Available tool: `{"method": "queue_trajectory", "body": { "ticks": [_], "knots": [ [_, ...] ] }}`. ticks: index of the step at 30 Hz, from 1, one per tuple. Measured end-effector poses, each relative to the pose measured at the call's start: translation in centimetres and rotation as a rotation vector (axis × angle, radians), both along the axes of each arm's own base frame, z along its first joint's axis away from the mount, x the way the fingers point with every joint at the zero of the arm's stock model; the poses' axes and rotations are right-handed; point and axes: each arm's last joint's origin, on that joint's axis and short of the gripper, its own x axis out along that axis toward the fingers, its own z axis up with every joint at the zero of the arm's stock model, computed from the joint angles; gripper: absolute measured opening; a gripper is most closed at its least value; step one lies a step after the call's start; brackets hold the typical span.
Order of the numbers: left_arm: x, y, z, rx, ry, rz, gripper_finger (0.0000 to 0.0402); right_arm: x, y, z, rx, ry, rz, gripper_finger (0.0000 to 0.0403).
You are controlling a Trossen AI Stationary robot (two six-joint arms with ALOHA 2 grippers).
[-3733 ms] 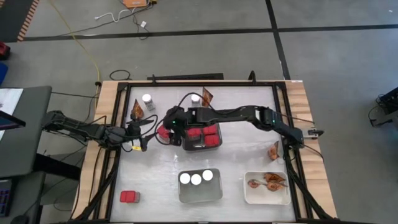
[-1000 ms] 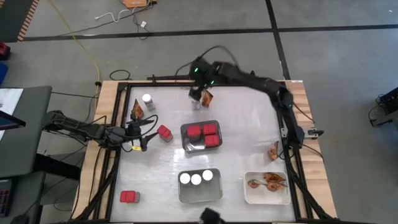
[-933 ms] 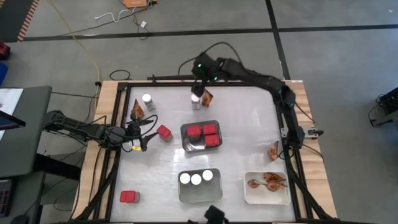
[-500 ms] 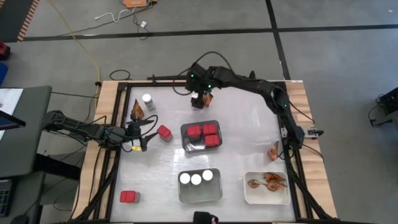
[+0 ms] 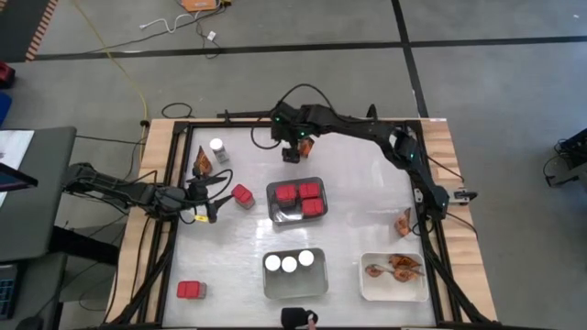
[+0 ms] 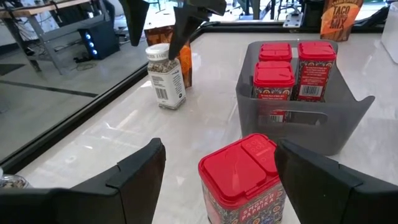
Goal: Sort spices by type
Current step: Put the white seasoning bottle into the gray bin
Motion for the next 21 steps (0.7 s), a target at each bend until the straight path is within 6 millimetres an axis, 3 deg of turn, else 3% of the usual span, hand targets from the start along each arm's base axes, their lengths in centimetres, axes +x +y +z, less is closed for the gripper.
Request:
{"method": "queue_trajectory", "body": {
  "ticks": [3,13,17,21],
  "knots": [
    [0.0,0.0,0.0,0.0,0.0,0.0,0.029,-0.3,-0.2,-0.1,0.008,0.019,-0.005,0.0381],
    [0.0,0.0,0.0,-0.004,-0.001,0.0,0.029,0.8,-0.7,-4.3,0.039,0.089,-0.01,0.0367],
    [0.0,0.0,0.0,-0.003,0.0,-0.003,0.029,1.0,-0.8,-5.6,0.052,0.123,-0.013,0.0317],
    [0.0,0.0,0.0,0.004,0.003,-0.006,0.029,1.1,-0.7,-6.0,0.053,0.131,-0.005,0.0231]
  ]
}}
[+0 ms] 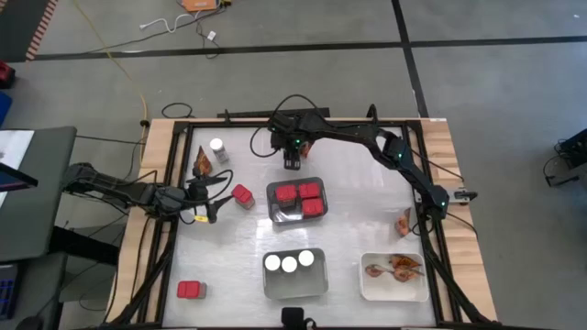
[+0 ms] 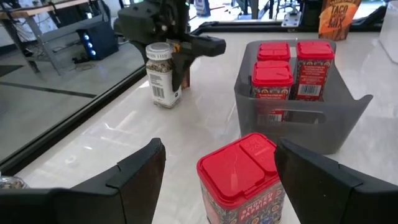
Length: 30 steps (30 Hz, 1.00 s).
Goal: Sort spices by type
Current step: Put the white seasoning bottle into the gray bin
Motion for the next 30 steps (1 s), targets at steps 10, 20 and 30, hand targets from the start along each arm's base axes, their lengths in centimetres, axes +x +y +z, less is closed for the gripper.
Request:
{"method": "queue_trajectory", "body": {
  "ticks": [10,20,30],
  "knots": [
    [0.0,0.0,0.0,0.002,0.001,0.0,0.029,0.4,1.7,2.5,-0.039,-0.067,0.059,0.0217],
    [0.0,0.0,0.0,0.036,0.02,-0.008,0.029,-3.3,6.8,12.5,-0.046,-0.135,0.119,0.0217],
    [0.0,0.0,-0.1,0.031,0.021,-0.006,0.029,-10.7,15.1,14.3,0.078,-0.036,0.084,0.0217]
  ]
}}
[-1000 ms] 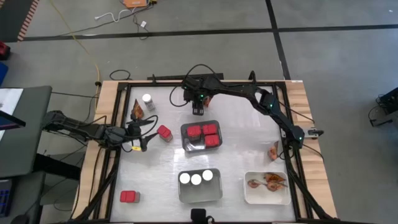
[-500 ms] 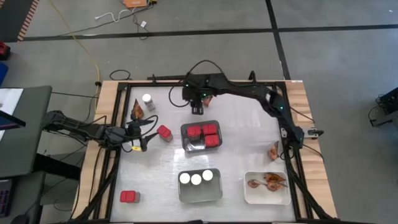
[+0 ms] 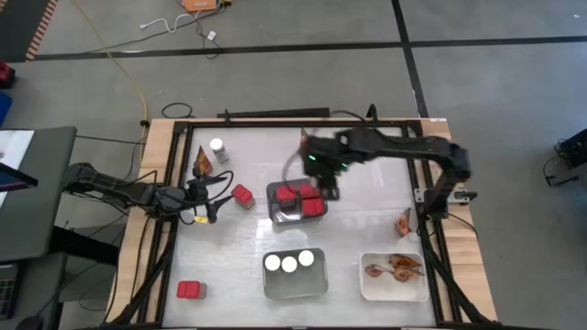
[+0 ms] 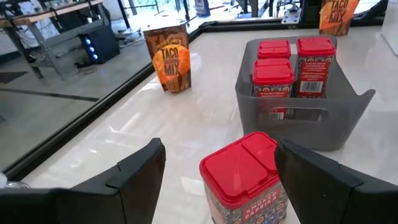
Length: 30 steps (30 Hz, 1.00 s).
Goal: Sort spices by type
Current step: Put the white seasoning bottle into the gray bin
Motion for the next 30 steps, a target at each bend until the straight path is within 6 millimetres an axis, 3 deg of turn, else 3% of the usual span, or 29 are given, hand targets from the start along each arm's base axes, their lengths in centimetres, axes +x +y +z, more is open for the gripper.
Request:
{"method": "queue_trajectory", "body": {
  "ticks": [5,10,13,21,26,30],
  "knots": [
    [0.0,0.0,0.0,-0.018,-0.009,0.005,0.029,-5.9,2.8,-0.9,0.012,-0.087,-0.163,0.0217],
    [0.0,0.0,0.0,-0.024,-0.012,0.006,0.029,-11.9,4.4,-2.4,0.07,-0.205,-0.578,0.0217],
    [0.0,0.0,0.0,-0.033,-0.017,0.008,0.029,-14.4,5.1,-4.3,0.158,-0.211,-0.806,0.0217],
    [0.0,0.0,0.0,-0.058,-0.029,0.015,0.029,-17.4,6.2,-9.3,0.227,-0.079,-1.307,0.0217],
    [0.0,0.0,0.0,-0.06,-0.029,0.016,0.029,-17.4,6.1,-11.6,0.251,-0.089,-1.44,0.0217],
    [0.0,0.0,0.0,-0.049,-0.024,0.013,0.029,-16.2,6.0,-13.7,0.322,-0.163,-1.449,0.0217]
  ]
}}
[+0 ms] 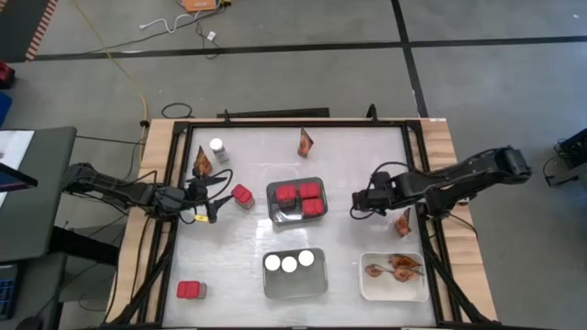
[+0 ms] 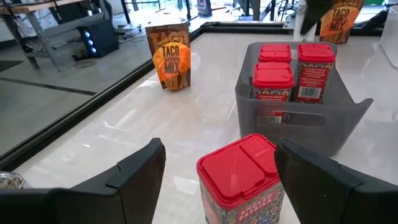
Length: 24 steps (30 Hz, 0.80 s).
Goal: Sort spices by type
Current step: Put the white seasoning bottle into the gray bin
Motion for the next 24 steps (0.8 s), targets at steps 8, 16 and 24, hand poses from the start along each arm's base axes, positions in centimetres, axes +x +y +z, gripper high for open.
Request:
{"method": "queue_trajectory", "body": {
  "ticks": [8,16,24],
  "knots": [
    [0.0,0.0,0.0,-0.004,-0.002,0.001,0.029,0.9,-0.3,-2.2,-0.007,0.061,-0.022,0.0217],
    [0.0,0.0,0.0,-0.014,-0.008,0.003,0.029,0.9,-0.3,-2.3,-0.004,0.089,0.004,0.0308],
    [0.0,0.0,0.0,-0.02,-0.011,0.005,0.029,0.7,-0.3,-1.5,0.003,0.048,0.006,0.0359]
  ]
}}
